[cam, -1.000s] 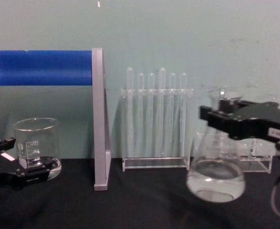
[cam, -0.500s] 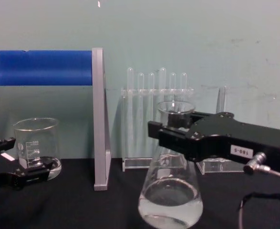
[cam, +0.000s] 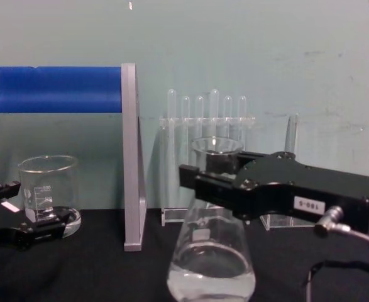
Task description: Grasp the erlenmeyer flask with one hand, shake it three times, then place it back.
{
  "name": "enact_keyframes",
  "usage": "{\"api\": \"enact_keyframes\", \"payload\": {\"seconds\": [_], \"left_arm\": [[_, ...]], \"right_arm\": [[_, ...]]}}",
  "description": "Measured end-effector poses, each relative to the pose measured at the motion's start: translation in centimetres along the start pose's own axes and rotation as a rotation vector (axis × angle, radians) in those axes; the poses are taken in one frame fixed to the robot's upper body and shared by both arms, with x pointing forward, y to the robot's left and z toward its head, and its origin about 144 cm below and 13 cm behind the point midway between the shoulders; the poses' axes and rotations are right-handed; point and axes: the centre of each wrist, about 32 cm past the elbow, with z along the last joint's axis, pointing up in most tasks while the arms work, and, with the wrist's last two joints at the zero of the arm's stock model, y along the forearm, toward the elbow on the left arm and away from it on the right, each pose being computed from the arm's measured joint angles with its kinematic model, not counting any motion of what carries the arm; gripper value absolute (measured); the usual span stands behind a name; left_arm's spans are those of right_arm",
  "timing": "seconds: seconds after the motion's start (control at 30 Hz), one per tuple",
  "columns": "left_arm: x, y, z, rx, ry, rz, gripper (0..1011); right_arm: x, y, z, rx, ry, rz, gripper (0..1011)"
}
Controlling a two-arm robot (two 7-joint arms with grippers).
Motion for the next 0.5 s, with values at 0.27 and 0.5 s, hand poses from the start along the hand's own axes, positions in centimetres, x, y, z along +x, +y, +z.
{"api": "enact_keyframes", "payload": {"seconds": [0.27, 0.5], "left_arm": [[0.0, 0.0, 0.0, 0.000, 0.000, 0.000, 1001], [0.0, 0.0, 0.0, 0.000, 0.000, 0.000, 1001]], "right_arm": [[1.5, -0.6, 0.0, 0.009, 0.011, -0.098, 450], [3.5, -1.7, 0.0, 0.017, 0.013, -0.230, 450]]}}
